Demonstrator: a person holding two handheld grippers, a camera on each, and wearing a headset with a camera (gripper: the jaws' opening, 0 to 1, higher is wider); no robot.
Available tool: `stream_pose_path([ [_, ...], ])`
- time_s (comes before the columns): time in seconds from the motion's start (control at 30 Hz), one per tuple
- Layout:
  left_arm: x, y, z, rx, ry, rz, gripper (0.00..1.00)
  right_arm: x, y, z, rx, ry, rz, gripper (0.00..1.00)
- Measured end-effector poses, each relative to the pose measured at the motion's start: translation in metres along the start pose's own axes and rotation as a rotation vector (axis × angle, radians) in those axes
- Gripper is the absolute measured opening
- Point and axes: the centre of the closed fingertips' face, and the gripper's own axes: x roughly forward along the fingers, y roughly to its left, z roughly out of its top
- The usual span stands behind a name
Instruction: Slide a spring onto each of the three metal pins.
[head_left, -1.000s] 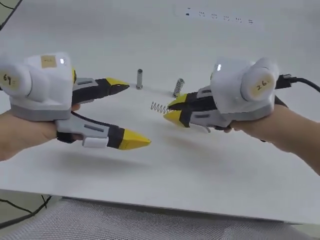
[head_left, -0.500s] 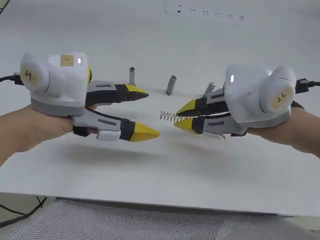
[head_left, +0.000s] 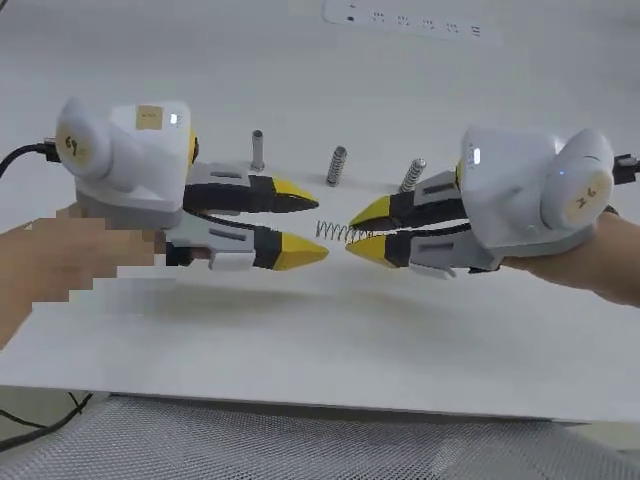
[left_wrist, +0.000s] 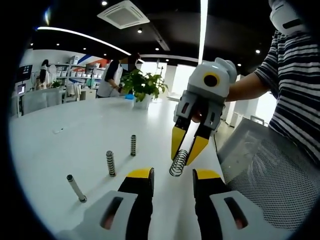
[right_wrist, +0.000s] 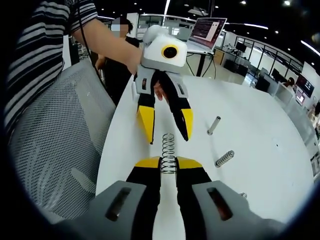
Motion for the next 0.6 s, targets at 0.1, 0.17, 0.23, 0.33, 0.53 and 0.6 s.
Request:
stream_pose_path([
  [0.1, 0.002, -0.004, 0.003, 0.003, -0.008, -0.015, 0.25, 0.000, 0.002, 0.002, -0.004, -0.004, 0.009, 0.12],
  [0.17, 0.004, -0.006, 0.005, 0.007, -0.015, -0.026, 0.22, 0.000, 0.004, 0.004, -0.006, -0.007, 0.014, 0.12],
  [0.23, 0.005, -0.008, 0.005, 0.008, -0.015, -0.035, 0.20, 0.000, 0.004, 0.005, -0.007, -0.011, 0.015, 0.12],
  [0.33, 0.005, -0.009, 0.005, 0.013, -0.012, -0.043, 0.17, 0.000, 0.004, 0.006, -0.005, -0.018, 0.016, 0.12],
  [0.53, 0.004, -0.011, 0.004, 0.017, -0.012, -0.050, 0.10, 0.000, 0.006, 0.010, -0.009, -0.024, 0.021, 0.12],
  [0.6, 0.004, -0.012, 0.005, 0.023, -0.010, -0.052, 0.09, 0.000, 0.007, 0.010, -0.011, -0.022, 0.022, 0.12],
])
